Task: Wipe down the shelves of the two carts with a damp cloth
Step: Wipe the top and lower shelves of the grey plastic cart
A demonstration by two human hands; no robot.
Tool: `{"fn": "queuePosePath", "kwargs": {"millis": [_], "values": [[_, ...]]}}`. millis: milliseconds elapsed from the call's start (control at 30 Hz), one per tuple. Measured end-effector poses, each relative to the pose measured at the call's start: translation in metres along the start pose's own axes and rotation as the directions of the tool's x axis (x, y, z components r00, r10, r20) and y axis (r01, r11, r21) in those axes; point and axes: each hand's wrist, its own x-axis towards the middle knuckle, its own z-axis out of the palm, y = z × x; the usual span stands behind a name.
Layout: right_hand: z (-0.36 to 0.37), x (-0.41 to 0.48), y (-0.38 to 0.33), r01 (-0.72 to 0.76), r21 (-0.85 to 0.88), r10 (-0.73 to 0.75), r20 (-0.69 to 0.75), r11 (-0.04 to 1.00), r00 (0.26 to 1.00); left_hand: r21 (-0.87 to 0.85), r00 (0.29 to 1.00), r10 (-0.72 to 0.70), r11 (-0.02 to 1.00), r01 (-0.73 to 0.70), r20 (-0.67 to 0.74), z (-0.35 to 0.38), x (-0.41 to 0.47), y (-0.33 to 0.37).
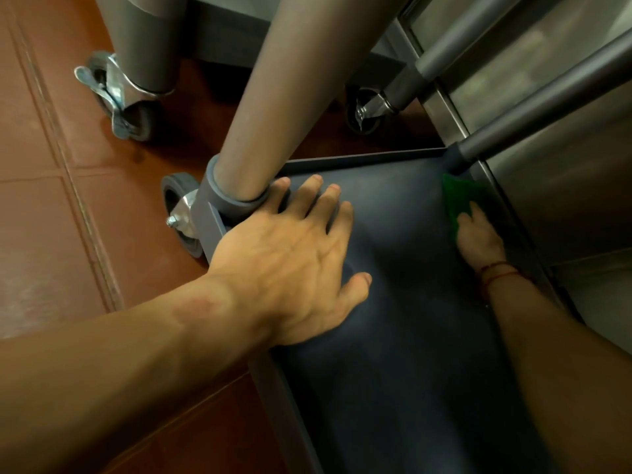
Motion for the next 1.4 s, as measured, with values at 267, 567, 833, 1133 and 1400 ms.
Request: {"fn": "queuePosePath", "kwargs": {"millis": [267, 567, 833, 1133, 1400], "values": [[0.025, -0.082, -0.071, 0.488, 0.096, -0.494, 0.054, 0.868, 0.868, 0.071, 1.0, 0.013, 0.997, -0.015, 0.027, -0.004, -0.001, 0.004], [-0.002, -0.055, -0.007, 0.273, 0.001, -0.273, 0.026, 0.962, 0.962, 0.042, 1.0, 0.021, 0.999, -0.021, -0.001, -0.004, -0.004, 0.005], [-0.01, -0.038, 0.042, -0.056, 0.041, 0.058, -0.04, 0.998, 0.998, 0.033, 0.999, 0.023, 0.999, -0.022, -0.03, -0.003, -0.003, 0.003], [0.019, -0.164, -0.027, 0.572, 0.071, -0.576, 0.062, 0.817, 0.815, 0.069, 1.0, 0.023, 0.997, -0.023, 0.009, -0.006, -0.001, 0.006], [0.015, -0.153, 0.002, 0.56, -0.039, -0.56, 0.018, 0.827, 0.828, 0.091, 0.999, 0.036, 0.995, -0.038, 0.017, -0.006, -0.004, 0.006]]}}
